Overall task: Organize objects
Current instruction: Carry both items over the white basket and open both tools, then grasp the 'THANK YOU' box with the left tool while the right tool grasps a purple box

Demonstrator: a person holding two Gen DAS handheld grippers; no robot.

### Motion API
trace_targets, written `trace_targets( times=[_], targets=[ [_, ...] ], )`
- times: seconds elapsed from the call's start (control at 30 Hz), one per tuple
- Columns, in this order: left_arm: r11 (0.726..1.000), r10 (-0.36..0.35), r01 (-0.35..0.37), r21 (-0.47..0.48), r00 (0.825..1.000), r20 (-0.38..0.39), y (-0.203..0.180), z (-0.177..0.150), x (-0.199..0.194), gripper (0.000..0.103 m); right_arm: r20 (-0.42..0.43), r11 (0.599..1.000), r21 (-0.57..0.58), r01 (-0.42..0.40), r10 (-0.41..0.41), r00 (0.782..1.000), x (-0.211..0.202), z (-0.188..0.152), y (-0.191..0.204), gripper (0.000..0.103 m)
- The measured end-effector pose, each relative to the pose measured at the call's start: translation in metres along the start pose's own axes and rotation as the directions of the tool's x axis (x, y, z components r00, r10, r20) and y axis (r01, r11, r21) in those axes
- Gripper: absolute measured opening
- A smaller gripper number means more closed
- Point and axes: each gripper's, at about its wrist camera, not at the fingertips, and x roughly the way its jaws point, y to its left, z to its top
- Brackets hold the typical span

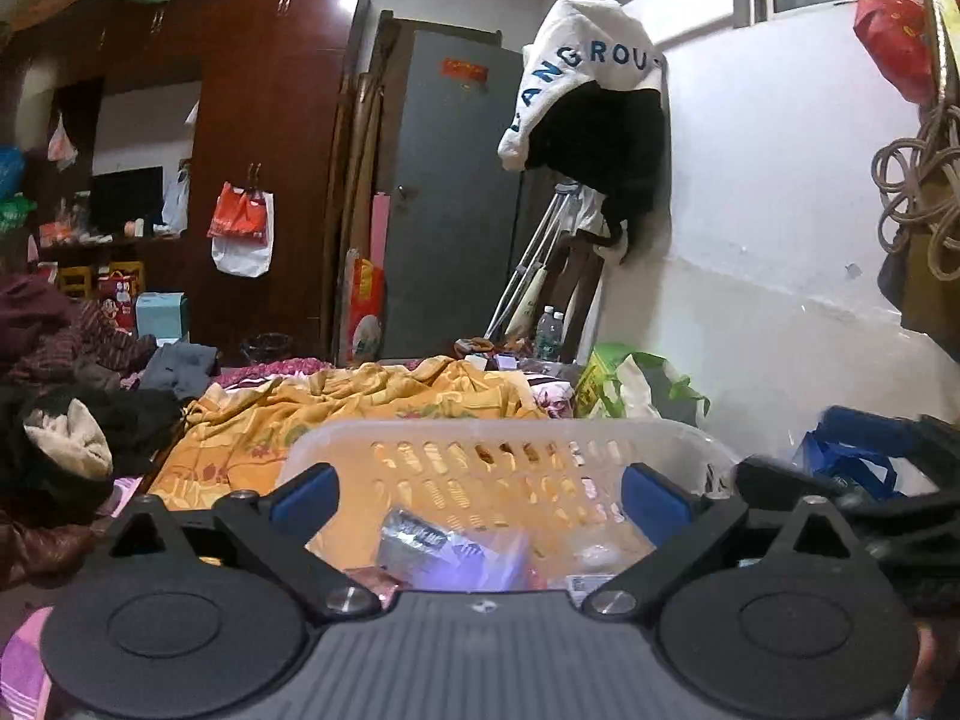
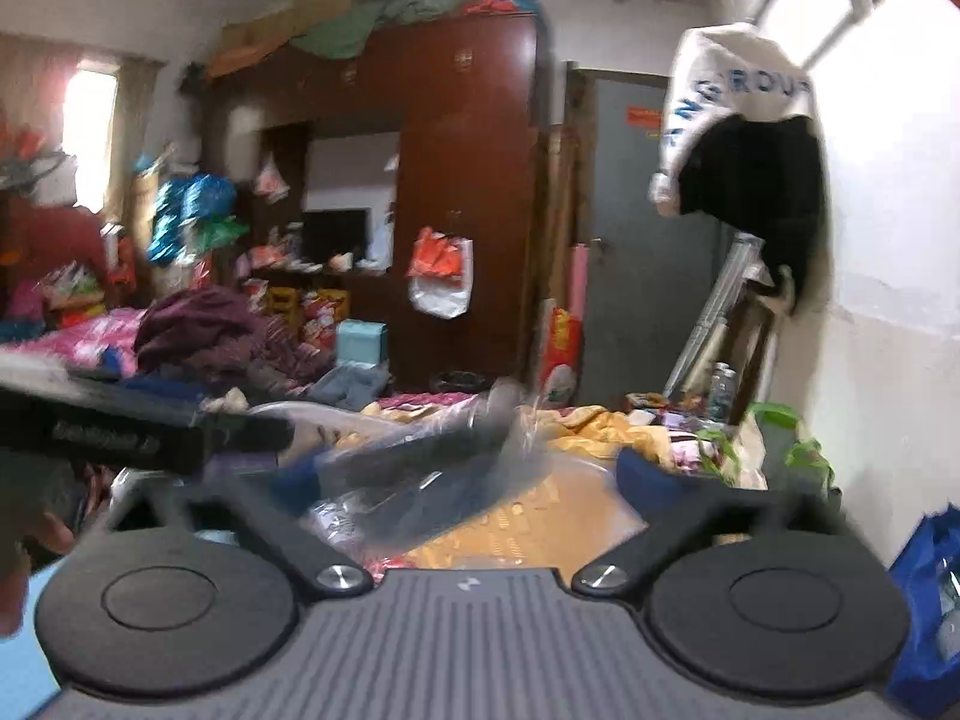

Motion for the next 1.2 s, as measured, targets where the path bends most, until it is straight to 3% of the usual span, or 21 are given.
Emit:
trace_targets(
  times=[0.27,0.4,0.57,0.87,1.07,1.2],
  targets=[
    [0.999,-0.053,0.053,0.001,0.995,0.083,0.019,-0.030,-0.069,0.101,-0.069,0.990,0.141,-0.026,0.036,0.997,-0.043,-0.020,-0.017,0.103],
    [0.998,-0.060,0.058,0.030,0.997,0.058,0.021,-0.068,-0.094,0.101,-0.124,0.986,0.159,-0.059,0.079,0.989,-0.066,-0.052,-0.019,0.103],
    [0.993,-0.101,0.100,0.055,0.995,0.017,0.025,-0.104,-0.099,0.101,-0.231,0.993,0.104,-0.060,0.083,0.970,-0.062,-0.088,-0.007,0.103],
    [0.993,-0.114,0.114,-0.007,0.994,-0.003,0.039,-0.116,-0.090,0.101,-0.231,0.977,0.171,-0.124,0.162,0.959,-0.054,-0.101,-0.009,0.103],
    [0.991,-0.132,0.132,0.031,0.991,-0.005,0.033,-0.125,-0.099,0.101,-0.194,0.971,0.198,-0.134,0.173,0.966,-0.063,-0.104,-0.010,0.103],
    [0.989,-0.130,0.134,0.060,0.990,-0.061,0.027,-0.130,-0.095,0.101,-0.178,0.975,0.187,-0.119,0.153,0.972,-0.070,-0.102,-0.012,0.103]
  ],
)
